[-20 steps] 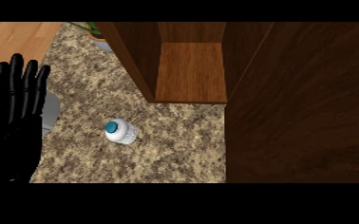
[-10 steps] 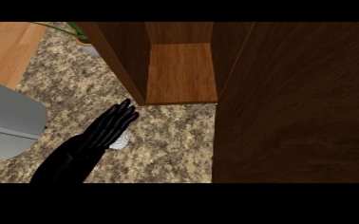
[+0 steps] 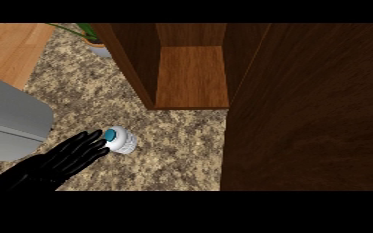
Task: Pick up the bottled water, place it into the cabinet and close the cabinet
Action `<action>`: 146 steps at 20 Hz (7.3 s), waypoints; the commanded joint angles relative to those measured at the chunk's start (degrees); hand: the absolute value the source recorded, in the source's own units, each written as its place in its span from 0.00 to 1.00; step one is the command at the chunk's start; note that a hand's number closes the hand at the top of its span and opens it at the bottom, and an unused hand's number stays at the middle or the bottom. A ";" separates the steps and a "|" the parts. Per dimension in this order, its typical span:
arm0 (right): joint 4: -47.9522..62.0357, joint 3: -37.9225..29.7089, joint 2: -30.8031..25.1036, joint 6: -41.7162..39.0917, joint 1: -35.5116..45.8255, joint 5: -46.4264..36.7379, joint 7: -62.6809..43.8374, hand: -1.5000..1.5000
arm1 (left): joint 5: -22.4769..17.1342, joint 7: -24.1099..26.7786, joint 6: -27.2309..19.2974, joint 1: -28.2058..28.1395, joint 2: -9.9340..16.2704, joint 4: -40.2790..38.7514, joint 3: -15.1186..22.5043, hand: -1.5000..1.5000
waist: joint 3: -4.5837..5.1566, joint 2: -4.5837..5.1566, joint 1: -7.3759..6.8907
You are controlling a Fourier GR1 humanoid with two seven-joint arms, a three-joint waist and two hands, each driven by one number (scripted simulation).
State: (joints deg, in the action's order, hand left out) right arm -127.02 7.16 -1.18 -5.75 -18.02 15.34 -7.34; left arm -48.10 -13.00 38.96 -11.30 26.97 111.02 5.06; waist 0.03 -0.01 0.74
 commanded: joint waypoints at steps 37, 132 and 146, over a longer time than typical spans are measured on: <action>-3.92 4.84 -2.43 -8.57 -19.61 -1.06 14.10 0.00 | 26.78 12.94 24.87 23.42 -8.22 -44.15 -21.68 0.00 | 0.05 0.10 0.34; 1.19 9.51 -2.09 -6.37 -18.57 -2.72 16.87 0.00 | 28.12 45.95 -1.34 32.81 -17.46 -84.81 -25.31 1.00 | -0.01 -0.01 -0.30; 6.08 7.76 -3.46 -7.63 -15.62 -1.62 19.50 0.00 | 22.36 30.13 -20.92 24.09 -26.86 -50.11 -8.64 1.00 | -0.06 -0.15 -0.57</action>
State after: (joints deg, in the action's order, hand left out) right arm -122.76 16.24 -3.64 -12.10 -34.56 12.20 11.20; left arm -24.58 17.35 24.02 13.19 1.72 55.78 -9.42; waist -0.05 -0.26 -0.13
